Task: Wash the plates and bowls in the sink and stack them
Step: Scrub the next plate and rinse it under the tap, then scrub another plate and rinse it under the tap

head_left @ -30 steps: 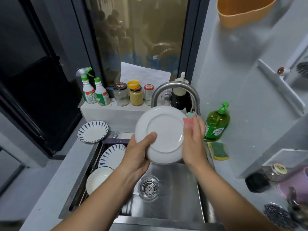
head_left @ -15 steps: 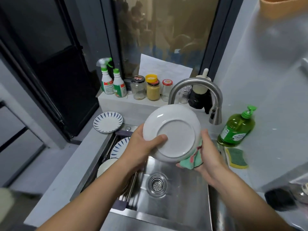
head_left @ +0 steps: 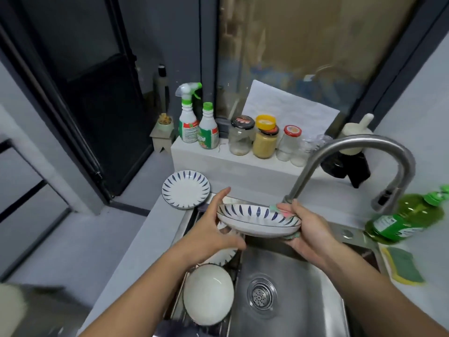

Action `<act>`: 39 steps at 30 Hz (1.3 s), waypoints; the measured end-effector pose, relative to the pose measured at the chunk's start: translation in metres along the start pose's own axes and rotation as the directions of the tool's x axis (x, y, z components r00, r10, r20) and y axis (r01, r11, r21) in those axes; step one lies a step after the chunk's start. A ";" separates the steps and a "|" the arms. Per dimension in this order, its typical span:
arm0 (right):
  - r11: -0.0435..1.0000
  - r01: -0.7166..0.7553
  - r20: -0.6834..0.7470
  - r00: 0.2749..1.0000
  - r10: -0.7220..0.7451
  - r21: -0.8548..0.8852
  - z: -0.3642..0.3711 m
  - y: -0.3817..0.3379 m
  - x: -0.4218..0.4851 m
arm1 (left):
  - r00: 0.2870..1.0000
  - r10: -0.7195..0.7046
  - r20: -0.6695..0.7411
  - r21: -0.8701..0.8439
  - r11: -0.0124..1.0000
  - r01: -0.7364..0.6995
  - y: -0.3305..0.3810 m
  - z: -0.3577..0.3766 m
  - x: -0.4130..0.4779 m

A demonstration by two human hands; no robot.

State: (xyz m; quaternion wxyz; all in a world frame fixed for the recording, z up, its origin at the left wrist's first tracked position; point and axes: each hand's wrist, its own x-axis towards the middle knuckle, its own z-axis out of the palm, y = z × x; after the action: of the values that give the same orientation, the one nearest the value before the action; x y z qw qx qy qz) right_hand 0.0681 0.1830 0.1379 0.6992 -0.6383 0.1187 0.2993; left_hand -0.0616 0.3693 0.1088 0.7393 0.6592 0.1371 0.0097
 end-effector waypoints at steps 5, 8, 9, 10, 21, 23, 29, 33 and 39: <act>0.966 0.118 0.037 0.993 -0.112 -0.230 0.072 0.018 0.053 | 0.982 -0.168 -0.087 -0.284 0.949 0.137 -0.038 -0.081 0.052; 0.890 0.193 0.024 0.979 -0.201 -0.414 0.106 0.029 0.082 | 0.972 -0.139 -0.191 -0.244 0.966 0.090 -0.045 -0.110 0.068; 0.864 0.209 0.023 0.974 -0.223 -0.458 0.117 0.034 0.091 | 0.969 -0.115 -0.220 -0.211 0.975 0.068 -0.047 -0.120 0.074; 0.841 0.226 0.031 0.970 -0.242 -0.492 0.126 0.040 0.100 | 0.967 -0.100 -0.235 -0.183 0.981 0.058 -0.050 -0.129 0.080; 0.803 0.203 0.142 0.979 -0.149 -0.560 0.203 0.077 0.173 | 0.926 -0.051 -0.374 0.117 0.988 0.101 -0.090 -0.214 0.130; 0.755 0.227 0.165 0.974 -0.158 -0.616 0.212 0.079 0.184 | 0.913 -0.067 -0.401 0.128 0.983 0.128 -0.097 -0.222 0.136; 0.632 0.276 0.178 0.960 -0.215 -0.724 0.227 0.088 0.213 | 0.890 -0.100 -0.446 0.084 0.985 0.153 -0.101 -0.225 0.146; 0.566 0.305 0.181 0.947 -0.266 -0.766 0.235 0.091 0.223 | 0.886 -0.139 -0.443 0.031 0.985 0.170 -0.103 -0.228 0.159; 0.386 0.293 0.196 0.942 -0.271 -0.875 0.239 0.096 0.233 | 0.872 -0.143 -0.467 0.001 0.987 0.162 -0.107 -0.225 0.169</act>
State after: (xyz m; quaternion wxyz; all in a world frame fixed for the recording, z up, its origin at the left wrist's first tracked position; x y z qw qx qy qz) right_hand 0.1461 0.4758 -0.0314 0.2972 -0.9172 -0.1746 0.1997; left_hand 0.0351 0.6076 -0.0485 0.6697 0.6396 0.3622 0.1065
